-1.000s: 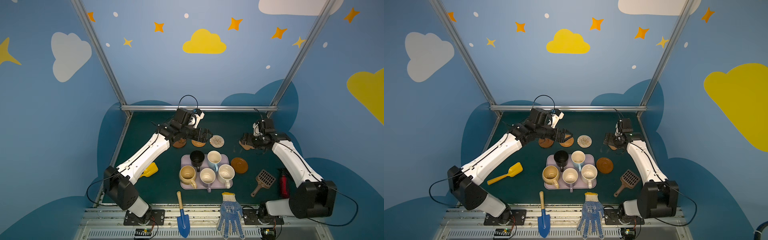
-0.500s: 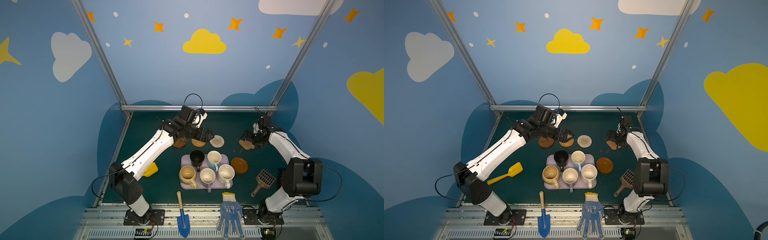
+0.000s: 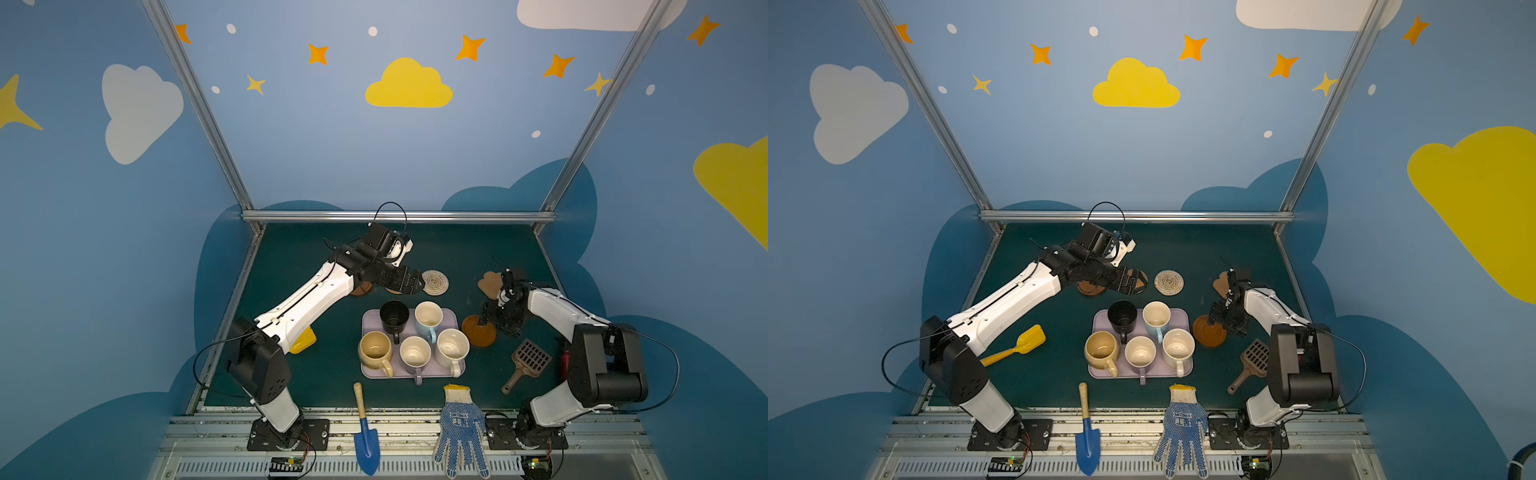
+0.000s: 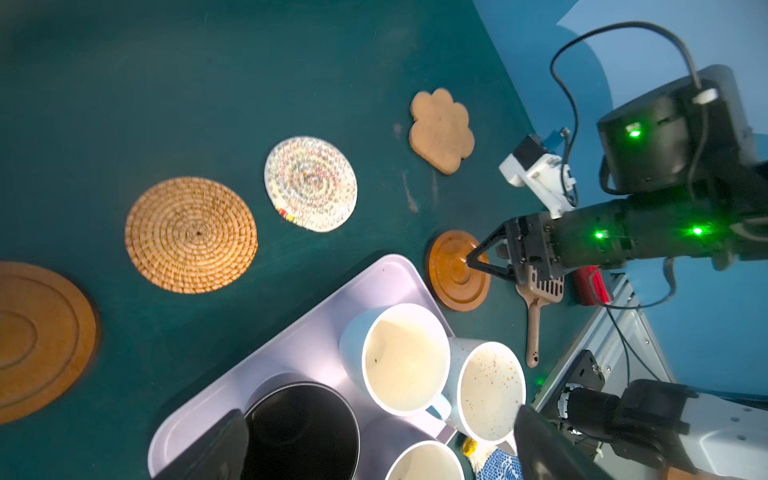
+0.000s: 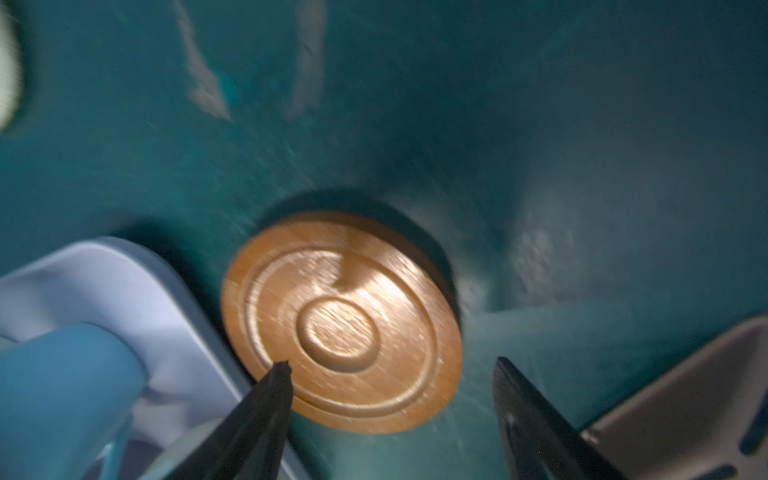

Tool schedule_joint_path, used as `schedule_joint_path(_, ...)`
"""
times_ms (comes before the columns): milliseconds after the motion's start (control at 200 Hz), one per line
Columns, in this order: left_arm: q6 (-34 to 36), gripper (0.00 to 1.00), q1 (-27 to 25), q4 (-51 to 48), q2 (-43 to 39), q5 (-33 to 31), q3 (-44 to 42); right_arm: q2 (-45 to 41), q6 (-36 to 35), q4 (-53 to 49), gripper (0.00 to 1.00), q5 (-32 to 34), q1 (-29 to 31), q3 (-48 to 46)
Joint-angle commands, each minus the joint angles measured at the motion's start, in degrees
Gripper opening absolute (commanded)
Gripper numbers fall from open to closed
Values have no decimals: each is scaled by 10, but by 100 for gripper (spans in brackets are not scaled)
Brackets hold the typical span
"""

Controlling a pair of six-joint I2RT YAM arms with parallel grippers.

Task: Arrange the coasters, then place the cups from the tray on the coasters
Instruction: 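Release the rope coaster and move right gripper to the ringed brown coaster, then grip the ringed brown wooden coaster and slide it beside the rope coaster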

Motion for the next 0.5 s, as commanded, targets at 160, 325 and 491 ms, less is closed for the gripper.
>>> schedule_joint_path(160, -18, 100, 0, 12, -27, 15, -28, -2, 9, 1, 65, 31, 13, -29)
schedule_joint_path(325, -16, 100, 0, 8, -24, 18, -20, 3, 15, 9, 61, 39, 13, -42)
schedule_joint_path(491, -9, 100, 3, 5, -16, 8, -12, 18, 17, 28, 57, 23, 7, -42)
